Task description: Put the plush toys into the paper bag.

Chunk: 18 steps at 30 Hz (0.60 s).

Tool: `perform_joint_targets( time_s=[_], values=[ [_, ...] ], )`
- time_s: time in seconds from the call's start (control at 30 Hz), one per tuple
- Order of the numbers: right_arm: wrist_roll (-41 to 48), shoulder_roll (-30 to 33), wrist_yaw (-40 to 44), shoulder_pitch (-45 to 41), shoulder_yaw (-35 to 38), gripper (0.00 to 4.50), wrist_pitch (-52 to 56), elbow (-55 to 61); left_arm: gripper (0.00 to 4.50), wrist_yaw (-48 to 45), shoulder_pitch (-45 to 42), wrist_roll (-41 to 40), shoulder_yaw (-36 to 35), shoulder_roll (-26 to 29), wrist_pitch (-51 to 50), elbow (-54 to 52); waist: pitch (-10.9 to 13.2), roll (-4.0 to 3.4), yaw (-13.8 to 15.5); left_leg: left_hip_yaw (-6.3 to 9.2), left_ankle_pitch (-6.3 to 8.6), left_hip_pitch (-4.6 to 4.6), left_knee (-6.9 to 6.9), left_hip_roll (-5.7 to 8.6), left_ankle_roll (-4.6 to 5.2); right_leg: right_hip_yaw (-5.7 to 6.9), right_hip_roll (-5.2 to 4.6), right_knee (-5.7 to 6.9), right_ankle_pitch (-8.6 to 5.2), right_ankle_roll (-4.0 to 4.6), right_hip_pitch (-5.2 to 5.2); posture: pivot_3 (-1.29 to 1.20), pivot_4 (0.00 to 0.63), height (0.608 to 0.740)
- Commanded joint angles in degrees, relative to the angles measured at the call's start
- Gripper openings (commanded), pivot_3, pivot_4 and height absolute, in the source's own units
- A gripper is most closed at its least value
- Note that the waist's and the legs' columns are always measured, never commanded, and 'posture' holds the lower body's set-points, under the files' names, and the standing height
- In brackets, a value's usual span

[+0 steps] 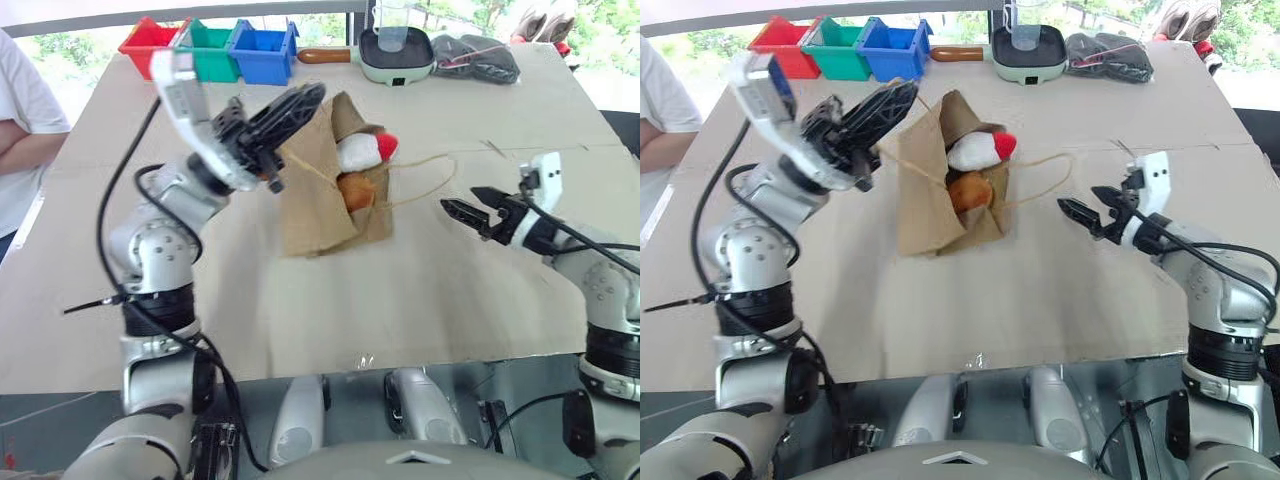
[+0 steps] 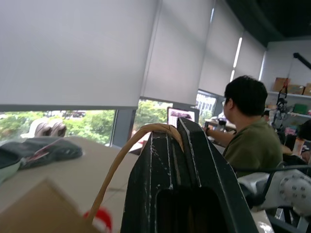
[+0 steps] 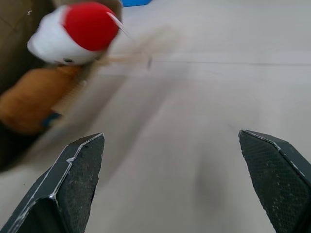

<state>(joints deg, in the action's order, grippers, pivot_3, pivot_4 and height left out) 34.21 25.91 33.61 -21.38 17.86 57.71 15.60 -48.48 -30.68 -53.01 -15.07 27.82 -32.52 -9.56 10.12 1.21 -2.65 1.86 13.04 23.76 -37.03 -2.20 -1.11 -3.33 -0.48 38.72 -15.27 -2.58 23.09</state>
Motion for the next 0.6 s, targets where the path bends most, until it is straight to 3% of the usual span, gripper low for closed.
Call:
perform_joint_targets(
  time_s=[0.03,0.3,0.47,0.6],
  values=[
    [6.04,-1.41,-1.35,0.73,1.26,4.29,3.55,5.05,0.00,0.15,3.36,-0.34,-2.37,1.99,0.14,-3.15,0.01,0.01,0.24,0.01,0.00,0.06,-0.02,0.00,0.00,0.04,0.00,-0.01,0.00,0.00,0.04,0.00,0.150,0.740],
    [15.40,-8.07,-4.16,-2.60,-2.68,4.29,9.02,6.86,0.00,1.17,7.53,0.35,-3.06,2.44,1.76,-5.21,0.01,0.01,0.47,-0.01,0.00,0.09,-0.14,0.04,0.00,0.01,-0.02,0.03,0.01,-0.01,0.03,0.00,0.150,0.740],
    [17.04,-9.07,-3.97,-2.76,-2.57,4.29,5.85,3.25,0.00,1.72,7.94,-0.11,-3.67,2.48,1.48,-5.75,0.01,0.01,0.66,-0.02,0.00,0.11,-0.13,0.05,0.00,0.03,-0.06,0.00,0.01,-0.01,0.02,0.00,0.150,0.740],
    [18.83,-11.81,-1.65,-4.84,-2.30,3.05,0.45,0.50,0.00,1.75,8.15,0.01,-3.63,2.29,1.57,-5.51,0.01,0.01,0.44,0.00,0.00,0.11,-0.12,0.04,0.00,0.03,-0.03,0.02,0.01,-0.01,0.03,0.00,0.150,0.740]
  ],
)
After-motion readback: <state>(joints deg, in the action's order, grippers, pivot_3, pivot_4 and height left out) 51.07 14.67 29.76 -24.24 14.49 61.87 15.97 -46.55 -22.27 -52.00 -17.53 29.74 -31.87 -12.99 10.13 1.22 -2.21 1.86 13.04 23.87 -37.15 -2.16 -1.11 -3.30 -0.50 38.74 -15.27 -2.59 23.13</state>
